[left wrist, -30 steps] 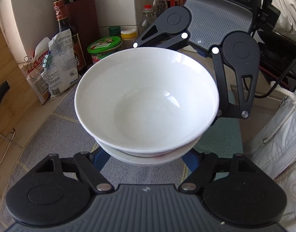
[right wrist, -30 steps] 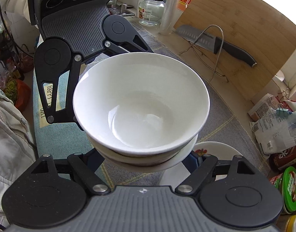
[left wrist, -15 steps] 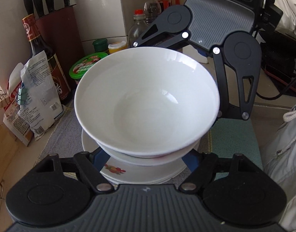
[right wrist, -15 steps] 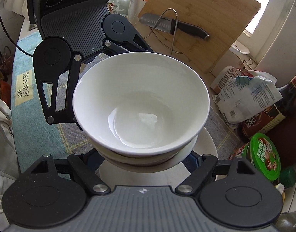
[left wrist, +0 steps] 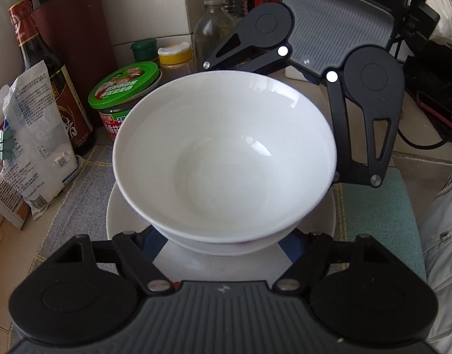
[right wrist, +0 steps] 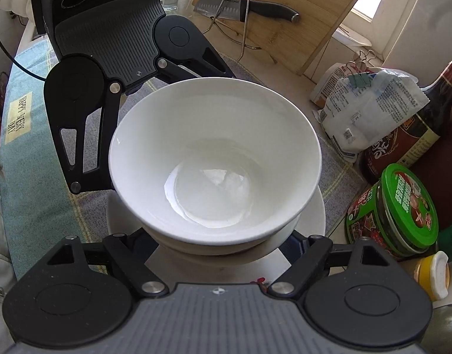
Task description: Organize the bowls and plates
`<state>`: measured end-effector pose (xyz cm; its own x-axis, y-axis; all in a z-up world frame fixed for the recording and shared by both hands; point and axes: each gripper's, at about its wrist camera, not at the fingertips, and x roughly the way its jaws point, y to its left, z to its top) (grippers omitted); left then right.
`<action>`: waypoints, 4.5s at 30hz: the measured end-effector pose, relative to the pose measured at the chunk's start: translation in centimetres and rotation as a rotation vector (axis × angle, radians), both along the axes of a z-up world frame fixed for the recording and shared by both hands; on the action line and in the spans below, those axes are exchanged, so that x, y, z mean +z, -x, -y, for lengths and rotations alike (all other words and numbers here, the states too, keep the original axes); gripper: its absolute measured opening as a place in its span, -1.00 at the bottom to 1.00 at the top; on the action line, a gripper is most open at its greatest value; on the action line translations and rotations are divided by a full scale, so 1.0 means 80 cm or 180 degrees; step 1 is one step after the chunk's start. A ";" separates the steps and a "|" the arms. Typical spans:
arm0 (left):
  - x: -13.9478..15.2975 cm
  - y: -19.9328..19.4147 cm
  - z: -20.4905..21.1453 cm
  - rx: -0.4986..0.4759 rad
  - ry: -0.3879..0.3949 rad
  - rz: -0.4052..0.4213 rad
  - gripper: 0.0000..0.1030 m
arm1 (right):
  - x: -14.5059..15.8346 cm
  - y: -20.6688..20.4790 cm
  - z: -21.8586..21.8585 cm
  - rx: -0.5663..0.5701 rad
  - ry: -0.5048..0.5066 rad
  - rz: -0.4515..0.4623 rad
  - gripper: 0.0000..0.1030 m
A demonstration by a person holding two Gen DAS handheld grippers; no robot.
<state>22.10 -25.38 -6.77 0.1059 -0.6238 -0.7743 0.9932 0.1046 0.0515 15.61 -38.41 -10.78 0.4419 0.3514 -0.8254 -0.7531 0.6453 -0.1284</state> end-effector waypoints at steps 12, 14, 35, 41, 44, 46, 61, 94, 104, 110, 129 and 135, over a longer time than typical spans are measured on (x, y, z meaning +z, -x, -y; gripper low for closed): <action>-0.003 -0.005 0.001 0.0068 -0.0014 -0.0060 0.55 | -0.004 -0.002 0.004 -0.0027 -0.0098 -0.0025 0.76; -0.004 -0.005 -0.002 0.0103 0.0015 -0.0066 0.57 | 0.000 0.001 0.005 -0.0043 -0.0175 0.0006 0.94; 0.060 0.064 -0.091 0.1495 0.1077 0.0457 0.99 | 0.038 0.051 -0.017 -0.1139 0.0099 0.0109 1.00; 0.076 0.077 -0.116 0.2061 0.0856 0.0364 0.99 | 0.050 0.083 -0.045 -0.2397 -0.0046 -0.0066 1.00; 0.086 0.086 -0.137 0.2258 0.0825 0.0225 0.99 | 0.059 0.106 -0.060 -0.2861 -0.0122 -0.0034 1.00; 0.092 0.095 -0.149 0.2288 0.0787 0.0145 0.99 | 0.065 0.123 -0.071 -0.3087 -0.0103 0.0078 1.00; 0.124 0.128 -0.187 0.2573 0.0597 0.0137 0.99 | 0.099 0.196 -0.117 -0.4022 -0.0641 0.0355 1.00; 0.135 0.130 -0.184 0.2687 0.0560 0.0195 0.99 | 0.111 0.204 -0.123 -0.3983 -0.0724 0.0480 1.00; 0.135 0.129 -0.183 0.2689 0.0539 0.0212 0.99 | 0.114 0.204 -0.123 -0.3971 -0.0747 0.0498 1.00; 0.135 0.128 -0.181 0.2685 0.0524 0.0224 0.99 | 0.114 0.203 -0.123 -0.3969 -0.0752 0.0499 1.00; 0.136 0.128 -0.178 0.2676 0.0522 0.0238 0.98 | 0.115 0.204 -0.122 -0.3974 -0.0745 0.0526 1.00; 0.136 0.128 -0.178 0.2677 0.0525 0.0232 0.98 | 0.116 0.205 -0.121 -0.3976 -0.0744 0.0529 1.00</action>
